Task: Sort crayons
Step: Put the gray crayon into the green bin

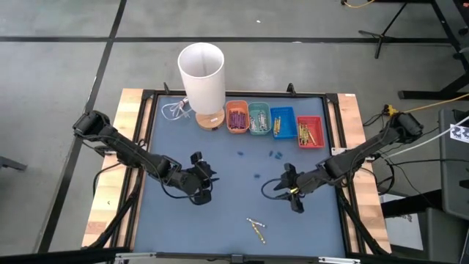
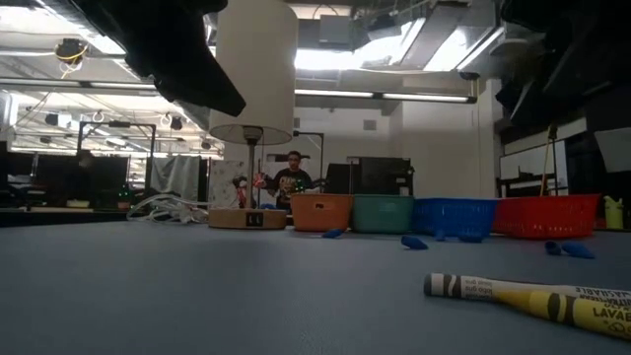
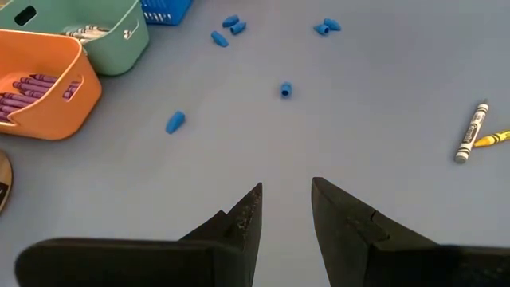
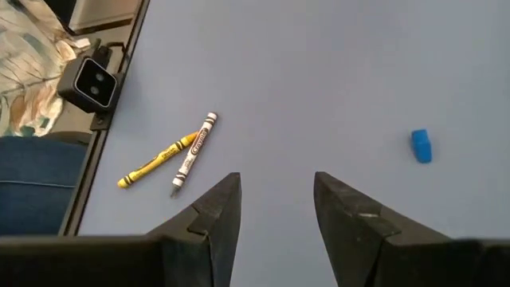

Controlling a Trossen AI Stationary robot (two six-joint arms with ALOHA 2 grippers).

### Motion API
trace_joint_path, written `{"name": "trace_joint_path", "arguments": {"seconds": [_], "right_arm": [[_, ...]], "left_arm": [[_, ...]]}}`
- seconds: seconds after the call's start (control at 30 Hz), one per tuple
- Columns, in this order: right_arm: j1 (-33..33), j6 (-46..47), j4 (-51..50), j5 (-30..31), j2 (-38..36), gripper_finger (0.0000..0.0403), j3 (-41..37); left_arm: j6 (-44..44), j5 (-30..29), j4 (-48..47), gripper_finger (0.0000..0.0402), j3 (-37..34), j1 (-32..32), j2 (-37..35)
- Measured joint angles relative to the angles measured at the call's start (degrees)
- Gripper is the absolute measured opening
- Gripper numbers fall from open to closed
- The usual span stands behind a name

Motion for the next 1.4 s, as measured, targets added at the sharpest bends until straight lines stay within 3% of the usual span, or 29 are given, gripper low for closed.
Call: {"name": "trace_joint_path", "arguments": {"seconds": [0.3,0.5,0.8,1.13,1.4], "right_arm": [[0.2,8.9,0.9,2.1,0.3,0.0158,0.0],[4.4,10.1,6.6,7.0,2.3,0.0158,0.0],[12.3,8.6,9.3,16.6,16.4,0.0158,7.0],[13.1,1.2,-4.3,15.3,29.3,0.0158,21.8],[13.1,1.4,-5.5,15.3,31.1,0.0158,23.9]], "left_arm": [[0.4,0.1,0.0,0.0095,0.0,-0.2,0.0],[0.0,0.1,0.0,0.0095,0.0,-0.2,0.0],[0.4,0.0,0.9,0.0095,0.0,0.5,0.0],[0.4,0.0,1.0,0.0095,0.0,0.5,0.0],[0.4,-0.1,1.2,0.0095,0.0,0.5,0.0]]}}
